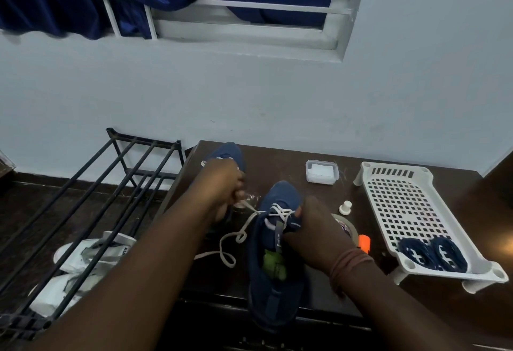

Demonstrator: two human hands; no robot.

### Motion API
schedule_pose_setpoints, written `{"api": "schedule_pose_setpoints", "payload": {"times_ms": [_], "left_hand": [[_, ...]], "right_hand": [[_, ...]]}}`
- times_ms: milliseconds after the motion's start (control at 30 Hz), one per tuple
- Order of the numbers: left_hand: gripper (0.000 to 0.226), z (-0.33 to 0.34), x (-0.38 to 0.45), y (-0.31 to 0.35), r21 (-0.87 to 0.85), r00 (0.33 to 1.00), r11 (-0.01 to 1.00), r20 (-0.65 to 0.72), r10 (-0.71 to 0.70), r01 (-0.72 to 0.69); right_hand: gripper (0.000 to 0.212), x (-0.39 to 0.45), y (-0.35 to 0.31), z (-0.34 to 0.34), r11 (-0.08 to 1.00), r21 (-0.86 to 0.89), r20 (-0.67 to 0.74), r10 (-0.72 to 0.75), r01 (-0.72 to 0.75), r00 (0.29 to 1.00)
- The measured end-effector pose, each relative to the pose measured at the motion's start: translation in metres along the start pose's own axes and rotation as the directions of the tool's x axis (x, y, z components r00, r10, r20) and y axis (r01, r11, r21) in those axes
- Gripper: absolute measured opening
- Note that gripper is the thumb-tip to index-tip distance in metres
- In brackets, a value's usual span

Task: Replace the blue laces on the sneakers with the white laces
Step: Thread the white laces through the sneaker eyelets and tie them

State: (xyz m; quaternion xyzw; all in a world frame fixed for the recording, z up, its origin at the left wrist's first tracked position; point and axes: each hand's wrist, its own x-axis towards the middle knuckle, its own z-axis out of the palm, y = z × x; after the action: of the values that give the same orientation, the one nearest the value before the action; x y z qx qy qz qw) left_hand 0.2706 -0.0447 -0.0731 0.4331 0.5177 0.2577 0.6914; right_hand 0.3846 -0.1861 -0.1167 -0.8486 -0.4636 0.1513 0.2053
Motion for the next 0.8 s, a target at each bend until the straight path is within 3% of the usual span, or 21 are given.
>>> {"api": "schedule_pose_setpoints", "payload": {"times_ms": [33,67,100,133,167,200,267,367,433,500,567,633,700,733,800], "left_hand": [[0.02,-0.007,0.002,0.005,0.09,0.998,0.995,-0.039,0.042,-0.039],[0.016,-0.011,0.0,0.011,0.378,0.991,0.92,-0.035,0.131,-0.108],[0.02,-0.017,-0.001,0.013,0.702,0.982,0.694,0.039,0.184,-0.158],[0.03,-0.022,-0.002,0.011,0.904,0.968,0.366,0.153,0.201,-0.219],[0.042,-0.026,-0.002,0.007,0.969,0.975,0.123,0.206,0.088,-0.215],[0.054,-0.03,-0.005,0.003,0.975,0.978,0.089,0.206,-0.028,-0.203],[0.051,-0.031,-0.009,-0.001,0.945,0.954,0.252,0.254,-0.158,-0.21],[0.034,-0.029,-0.007,0.0,0.738,0.921,0.609,0.389,-0.031,-0.292],[0.03,-0.027,-0.006,0.007,0.384,0.901,0.886,0.427,0.08,-0.261],[0.029,-0.026,-0.007,0.013,-0.031,0.89,0.998,0.452,0.065,-0.057],[0.033,-0.028,-0.009,0.018,-0.251,0.882,0.963,0.47,0.028,0.103],[0.033,-0.03,-0.01,0.021,-0.171,0.925,0.982,0.381,-0.012,0.083],[0.035,-0.036,-0.006,0.018,0.218,0.977,0.974,0.212,0.009,-0.057],[0.039,-0.041,-0.005,0.015,0.479,0.988,0.871,0.152,0.039,-0.108],[0.052,-0.047,-0.007,0.009,0.838,0.988,0.526,0.146,0.041,-0.145]], "right_hand": [[0.033,-0.001,0.002,-0.003,0.999,0.022,0.025,0.041,-0.042,0.999],[0.031,0.0,0.004,-0.005,0.998,0.012,0.029,0.069,-0.069,0.997],[0.029,0.0,0.005,-0.006,0.996,-0.002,0.029,0.089,-0.089,0.996],[0.027,0.001,0.005,-0.007,0.995,-0.008,0.034,0.103,-0.102,0.994],[0.025,0.002,0.004,-0.008,0.993,-0.01,0.041,0.116,-0.115,0.992],[0.024,0.003,0.004,-0.007,0.992,-0.003,0.042,0.123,-0.123,0.991],[0.023,0.004,0.004,-0.006,0.991,0.01,0.048,0.132,-0.133,0.99],[0.022,0.002,0.003,-0.006,0.992,0.014,0.061,0.128,-0.129,0.99],[0.022,0.002,0.003,-0.005,0.991,0.024,0.062,0.131,-0.133,0.989],[0.021,0.002,0.003,-0.004,0.991,0.017,0.043,0.128,-0.129,0.991],[0.018,0.002,0.003,-0.005,0.992,0.01,0.035,0.129,-0.129,0.991],[0.021,0.003,0.002,-0.005,0.99,0.001,0.035,0.138,-0.138,0.99],[0.025,0.002,0.002,-0.006,0.988,-0.024,0.034,0.15,-0.15,0.988],[0.026,0.002,0.001,-0.006,0.988,-0.035,0.031,0.153,-0.152,0.988],[0.027,0.002,0.001,-0.006,0.987,-0.04,0.04,0.159,-0.158,0.986]]}}
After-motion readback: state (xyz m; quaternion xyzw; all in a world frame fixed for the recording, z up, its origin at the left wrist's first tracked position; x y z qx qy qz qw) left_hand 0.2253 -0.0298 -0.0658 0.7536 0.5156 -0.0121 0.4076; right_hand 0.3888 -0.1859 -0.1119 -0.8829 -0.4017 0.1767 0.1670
